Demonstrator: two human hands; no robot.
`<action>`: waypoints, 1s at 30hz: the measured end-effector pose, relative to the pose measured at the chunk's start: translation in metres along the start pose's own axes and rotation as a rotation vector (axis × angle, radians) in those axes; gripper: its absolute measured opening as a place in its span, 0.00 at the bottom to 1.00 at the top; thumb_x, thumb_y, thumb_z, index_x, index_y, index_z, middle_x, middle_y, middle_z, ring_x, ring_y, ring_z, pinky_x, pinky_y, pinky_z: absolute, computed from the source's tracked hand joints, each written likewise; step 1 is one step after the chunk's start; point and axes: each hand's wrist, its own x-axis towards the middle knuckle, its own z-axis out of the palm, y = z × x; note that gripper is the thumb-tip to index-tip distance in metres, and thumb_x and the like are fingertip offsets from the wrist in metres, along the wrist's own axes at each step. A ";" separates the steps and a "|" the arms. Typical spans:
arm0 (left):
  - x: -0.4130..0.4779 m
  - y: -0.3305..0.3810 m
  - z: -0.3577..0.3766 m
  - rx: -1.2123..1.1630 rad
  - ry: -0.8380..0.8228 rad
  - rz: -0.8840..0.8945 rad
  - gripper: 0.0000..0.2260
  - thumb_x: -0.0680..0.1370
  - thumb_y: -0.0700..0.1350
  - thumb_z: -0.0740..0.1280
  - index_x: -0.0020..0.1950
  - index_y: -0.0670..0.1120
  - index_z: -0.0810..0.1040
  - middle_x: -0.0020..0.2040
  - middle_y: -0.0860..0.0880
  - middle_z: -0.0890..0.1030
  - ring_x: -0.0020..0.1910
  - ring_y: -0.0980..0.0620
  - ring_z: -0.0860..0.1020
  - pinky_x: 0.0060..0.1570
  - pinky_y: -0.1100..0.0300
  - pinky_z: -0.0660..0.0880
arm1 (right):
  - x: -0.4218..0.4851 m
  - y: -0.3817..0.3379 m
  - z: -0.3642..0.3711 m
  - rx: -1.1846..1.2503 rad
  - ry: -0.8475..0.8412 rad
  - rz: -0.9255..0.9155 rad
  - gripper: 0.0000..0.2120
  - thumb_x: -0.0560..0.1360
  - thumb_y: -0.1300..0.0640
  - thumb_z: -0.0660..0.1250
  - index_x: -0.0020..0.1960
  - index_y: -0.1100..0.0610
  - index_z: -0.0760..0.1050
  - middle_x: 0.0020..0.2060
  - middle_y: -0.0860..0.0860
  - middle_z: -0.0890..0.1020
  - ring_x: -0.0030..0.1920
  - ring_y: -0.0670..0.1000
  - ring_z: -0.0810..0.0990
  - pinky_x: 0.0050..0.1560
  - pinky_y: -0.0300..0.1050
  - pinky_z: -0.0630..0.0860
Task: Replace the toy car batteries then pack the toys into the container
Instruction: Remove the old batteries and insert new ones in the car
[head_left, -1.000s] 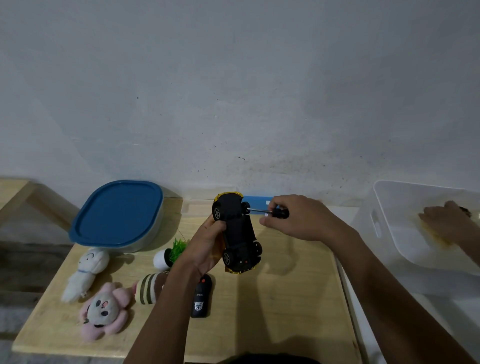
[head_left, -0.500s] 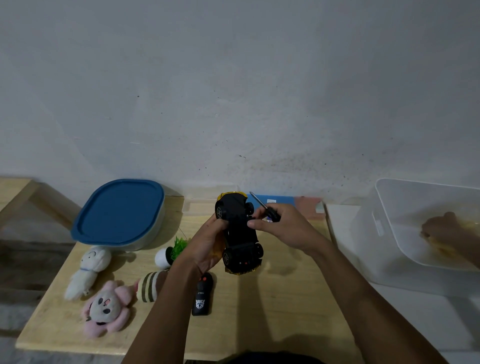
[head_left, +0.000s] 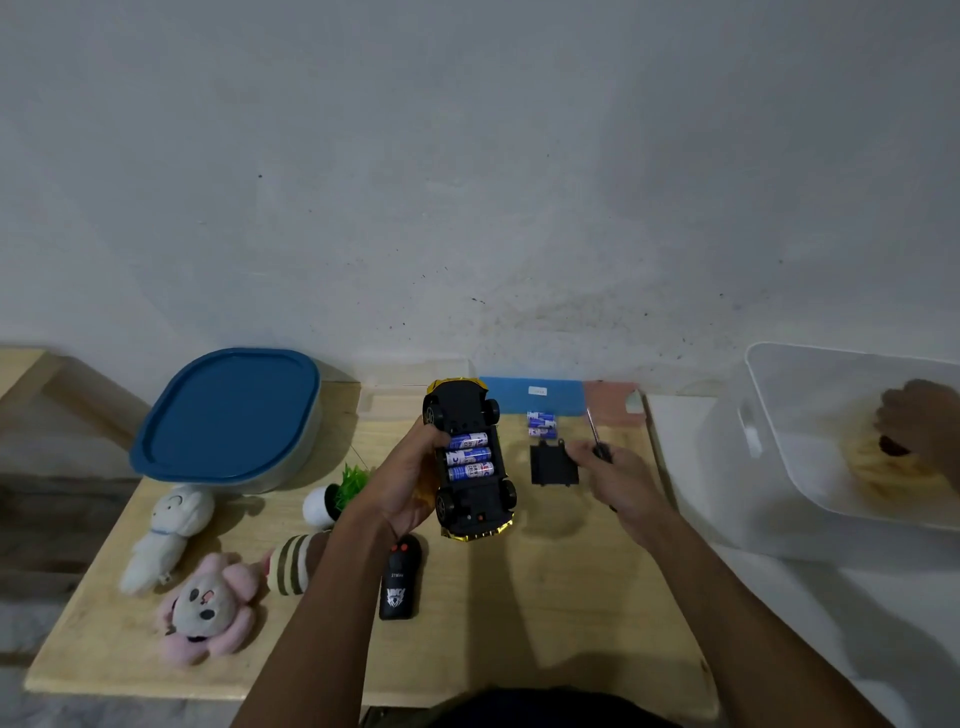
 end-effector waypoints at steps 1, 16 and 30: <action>0.000 -0.001 0.000 0.002 0.005 -0.005 0.29 0.70 0.45 0.64 0.71 0.41 0.71 0.60 0.37 0.79 0.55 0.41 0.80 0.48 0.49 0.81 | 0.001 0.013 -0.001 -0.039 0.062 0.041 0.12 0.75 0.47 0.71 0.46 0.57 0.82 0.29 0.46 0.74 0.29 0.44 0.67 0.32 0.38 0.63; 0.001 -0.009 0.004 0.046 -0.014 -0.024 0.28 0.69 0.44 0.64 0.69 0.41 0.72 0.54 0.40 0.82 0.47 0.44 0.83 0.41 0.52 0.81 | 0.018 0.104 0.000 -0.474 0.483 0.114 0.10 0.76 0.47 0.68 0.46 0.53 0.79 0.40 0.52 0.81 0.40 0.54 0.80 0.38 0.43 0.71; 0.001 -0.009 0.006 0.039 -0.002 -0.046 0.28 0.70 0.45 0.65 0.70 0.42 0.71 0.62 0.35 0.79 0.59 0.36 0.79 0.49 0.47 0.81 | 0.011 0.097 -0.002 -0.621 0.500 -0.028 0.11 0.77 0.55 0.67 0.58 0.55 0.79 0.55 0.53 0.78 0.46 0.54 0.79 0.40 0.44 0.74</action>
